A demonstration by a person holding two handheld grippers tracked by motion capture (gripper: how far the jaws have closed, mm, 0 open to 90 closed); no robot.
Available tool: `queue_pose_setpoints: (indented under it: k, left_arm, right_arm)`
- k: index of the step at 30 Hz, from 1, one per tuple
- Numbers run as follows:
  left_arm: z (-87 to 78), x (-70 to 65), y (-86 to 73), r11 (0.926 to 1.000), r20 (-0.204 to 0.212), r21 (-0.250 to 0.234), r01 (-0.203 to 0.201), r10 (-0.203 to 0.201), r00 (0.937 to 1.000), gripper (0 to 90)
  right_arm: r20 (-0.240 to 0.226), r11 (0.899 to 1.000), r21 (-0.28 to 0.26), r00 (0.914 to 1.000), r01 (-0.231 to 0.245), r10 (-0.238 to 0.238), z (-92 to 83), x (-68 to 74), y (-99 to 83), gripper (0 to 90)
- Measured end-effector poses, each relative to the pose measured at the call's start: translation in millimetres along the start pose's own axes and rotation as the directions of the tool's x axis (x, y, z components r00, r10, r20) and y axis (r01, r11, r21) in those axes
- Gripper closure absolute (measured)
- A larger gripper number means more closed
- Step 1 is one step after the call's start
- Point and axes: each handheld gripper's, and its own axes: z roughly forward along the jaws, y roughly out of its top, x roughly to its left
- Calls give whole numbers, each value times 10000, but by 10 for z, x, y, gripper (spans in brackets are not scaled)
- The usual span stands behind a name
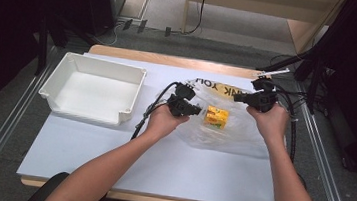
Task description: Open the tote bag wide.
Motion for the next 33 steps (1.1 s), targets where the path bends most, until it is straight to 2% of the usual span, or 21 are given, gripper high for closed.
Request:
queue_pose_setpoints:
  k: [2,9,12,13,14,16,23,27,33]
  left_arm:
    - [60,15,-58,9999,-23,66,103,-103,9999,900]
    - [134,-12,-255,9996,-153,280,-88,92,9998,900]
    - [142,-28,-338,9985,-184,399,-373,381,9991,900]
    - [140,-33,-364,9989,-149,311,-351,356,9993,900]
    - [139,-35,-388,9985,-151,371,-414,420,9990,900]
    - [153,-45,-439,9984,-147,341,-446,451,9989,900]
    - [139,-106,-586,9945,-106,616,-850,859,9963,900]
    - [90,-131,-670,9911,-35,789,-1075,1081,9941,900]
    - [4,-131,-775,9897,156,878,-1130,1120,9936,900]
  right_arm:
    - [18,9997,197,9999,-149,149,108,-28,-22,900]
    - [-94,9969,721,9994,-327,334,403,-94,-117,900]
    - [-175,9955,897,9993,-299,316,497,-106,-156,900]
    - [-189,9949,946,9992,-338,358,524,-104,-171,900]
    - [-224,9956,880,9992,-314,335,554,-116,-190,900]
    - [-340,9949,839,9977,-561,591,609,-156,-229,900]
    - [-67,9960,641,9980,-626,632,784,-244,-276,900]
    - [100,9945,642,9966,-827,822,886,-320,-289,900]
    - [341,9921,751,9946,-1008,984,963,-422,-319,900]
